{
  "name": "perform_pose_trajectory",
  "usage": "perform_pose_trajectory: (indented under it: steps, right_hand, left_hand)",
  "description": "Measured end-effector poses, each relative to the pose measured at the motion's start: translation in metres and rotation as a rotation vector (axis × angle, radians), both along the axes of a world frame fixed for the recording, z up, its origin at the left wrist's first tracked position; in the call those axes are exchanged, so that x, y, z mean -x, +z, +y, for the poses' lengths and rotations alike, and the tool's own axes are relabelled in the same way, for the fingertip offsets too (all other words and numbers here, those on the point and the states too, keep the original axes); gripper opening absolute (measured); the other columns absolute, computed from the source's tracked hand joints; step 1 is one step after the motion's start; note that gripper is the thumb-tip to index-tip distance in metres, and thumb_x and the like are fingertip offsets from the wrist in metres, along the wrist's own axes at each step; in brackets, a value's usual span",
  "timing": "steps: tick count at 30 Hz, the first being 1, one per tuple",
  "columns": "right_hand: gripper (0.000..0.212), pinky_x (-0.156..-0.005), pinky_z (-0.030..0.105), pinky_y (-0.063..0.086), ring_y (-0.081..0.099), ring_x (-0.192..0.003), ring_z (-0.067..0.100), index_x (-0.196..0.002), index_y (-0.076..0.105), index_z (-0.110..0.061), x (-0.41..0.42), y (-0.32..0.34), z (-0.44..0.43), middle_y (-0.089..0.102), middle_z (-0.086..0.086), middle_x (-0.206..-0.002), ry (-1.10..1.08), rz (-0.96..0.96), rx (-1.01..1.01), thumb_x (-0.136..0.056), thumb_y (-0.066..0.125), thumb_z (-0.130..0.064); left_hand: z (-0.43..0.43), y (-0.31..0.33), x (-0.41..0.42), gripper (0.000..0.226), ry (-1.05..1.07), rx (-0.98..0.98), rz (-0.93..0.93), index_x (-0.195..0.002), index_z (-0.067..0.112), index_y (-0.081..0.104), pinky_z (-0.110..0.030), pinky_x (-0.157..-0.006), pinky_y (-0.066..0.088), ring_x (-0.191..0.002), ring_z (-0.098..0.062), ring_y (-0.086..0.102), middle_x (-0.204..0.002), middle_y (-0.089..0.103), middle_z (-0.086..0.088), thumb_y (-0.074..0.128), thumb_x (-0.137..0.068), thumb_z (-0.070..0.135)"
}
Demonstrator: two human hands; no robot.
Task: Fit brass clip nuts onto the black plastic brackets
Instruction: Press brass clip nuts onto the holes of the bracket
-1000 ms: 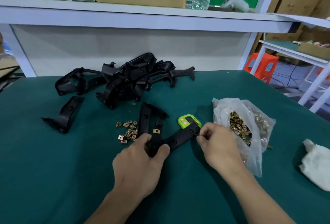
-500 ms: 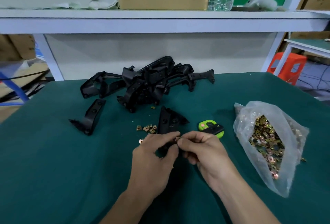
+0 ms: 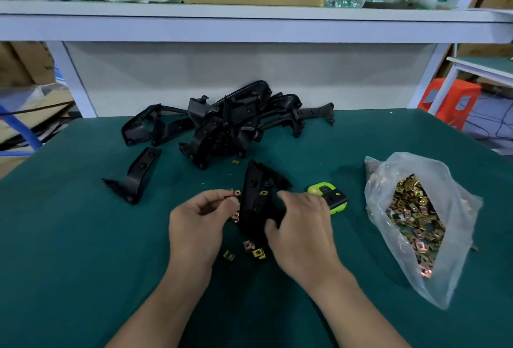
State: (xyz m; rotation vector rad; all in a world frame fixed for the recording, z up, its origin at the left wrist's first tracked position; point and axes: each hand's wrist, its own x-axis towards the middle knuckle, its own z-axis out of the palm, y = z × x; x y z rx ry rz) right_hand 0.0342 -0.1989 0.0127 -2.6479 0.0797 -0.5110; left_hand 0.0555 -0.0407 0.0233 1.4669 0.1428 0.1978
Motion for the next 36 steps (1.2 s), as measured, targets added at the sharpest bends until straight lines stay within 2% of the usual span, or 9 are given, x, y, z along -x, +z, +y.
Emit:
perform_pose_trajectory:
  steps: [4,10,13,17,22,25,30,33,36]
  right_hand:
    - [0.036,-0.122,0.029,0.008,0.053,-0.114,0.010,-0.112,0.066,-0.026,-0.007,-0.008,0.000,0.065,-0.012,-0.107,0.067,0.026,-0.015,-0.087,0.058,-0.049]
    - [0.035,-0.121,0.027,0.009,0.046,-0.089,0.006,-0.091,0.046,-0.032,0.004,-0.008,-0.006,0.050,-0.020,-0.082,0.090,0.006,-0.071,-0.076,0.069,-0.054]
    - [0.032,-0.121,0.030,0.013,0.048,-0.088,0.007,-0.092,0.048,-0.030,0.008,-0.004,-0.010,0.052,-0.018,-0.082,0.096,0.025,-0.043,-0.077,0.070,-0.048]
    - [0.036,-0.106,0.029,0.031,0.031,-0.084,0.008,-0.092,0.050,-0.027,0.012,0.002,-0.012,0.049,-0.017,-0.079,0.082,-0.013,-0.021,-0.073,0.074,-0.046]
    - [0.041,-0.096,0.026,0.034,0.033,-0.092,0.004,-0.092,0.052,-0.034,0.020,0.008,-0.014,0.049,-0.022,-0.080,0.146,-0.030,-0.055,-0.067,0.076,-0.056]
    - [0.043,-0.096,0.021,0.028,0.026,-0.110,-0.023,-0.091,0.051,-0.039,0.023,0.009,-0.015,0.049,-0.025,-0.081,0.185,-0.066,-0.085,-0.063,0.078,-0.059]
    - [0.051,-0.110,0.015,0.015,0.030,-0.090,-0.003,-0.088,0.046,-0.039,0.019,0.008,-0.018,0.044,-0.027,-0.078,0.151,-0.099,0.031,-0.059,0.085,-0.053]
    - [0.055,-0.106,0.003,0.004,0.020,-0.096,-0.006,-0.092,0.046,-0.044,0.019,0.005,-0.018,0.046,-0.025,-0.082,0.157,-0.091,0.012,-0.057,0.088,-0.049]
    - [0.057,-0.105,0.002,0.004,0.021,-0.108,-0.002,-0.096,0.042,-0.049,0.019,0.003,-0.019,0.052,-0.018,-0.091,0.164,-0.069,-0.009,-0.060,0.086,-0.051]
  left_hand:
    - [0.001,-0.003,-0.001,0.020,-0.043,0.008,0.011,-0.076,0.021,0.080,-0.009,-0.063,0.050,-0.069,-0.003,0.071,-0.081,0.079,-0.002,0.076,-0.087,0.005]
    - [-0.005,-0.004,-0.002,0.020,-0.071,-0.012,0.010,-0.080,0.024,0.081,-0.009,-0.065,0.051,-0.075,-0.006,0.074,-0.081,0.079,-0.001,0.077,-0.086,0.005]
    - [-0.006,-0.005,-0.001,0.023,-0.088,-0.033,0.006,-0.079,0.026,0.083,-0.009,-0.060,0.049,-0.066,-0.002,0.068,-0.078,0.079,-0.001,0.074,-0.090,0.009]
    - [-0.004,-0.006,0.002,0.029,-0.133,-0.092,0.004,-0.082,0.032,0.083,-0.011,-0.059,0.047,-0.063,-0.001,0.063,-0.078,0.078,0.002,0.068,-0.096,0.012]
    - [0.000,-0.007,0.004,0.020,-0.207,-0.130,0.037,-0.084,0.034,0.083,-0.013,-0.057,0.047,-0.059,0.001,0.059,-0.074,0.076,0.005,0.069,-0.095,0.023]
    - [0.002,-0.008,0.004,0.016,-0.271,-0.095,0.085,-0.082,0.024,0.083,-0.015,-0.057,0.047,-0.060,-0.004,0.058,-0.073,0.075,0.000,0.072,-0.092,0.030]
    - [0.008,-0.007,0.003,0.036,-0.312,-0.003,0.120,-0.079,0.017,0.082,-0.016,-0.054,0.047,-0.061,-0.008,0.060,-0.075,0.076,-0.004,0.078,-0.070,0.052]
    - [0.009,-0.009,0.002,0.044,-0.368,-0.031,0.119,-0.077,0.015,0.081,-0.020,-0.058,0.047,-0.064,-0.012,0.060,-0.075,0.075,-0.006,0.078,-0.065,0.056]
    - [0.009,-0.010,0.001,0.041,-0.382,-0.049,0.117,-0.078,0.013,0.080,-0.021,-0.060,0.047,-0.066,-0.013,0.060,-0.076,0.075,-0.007,0.077,-0.069,0.052]
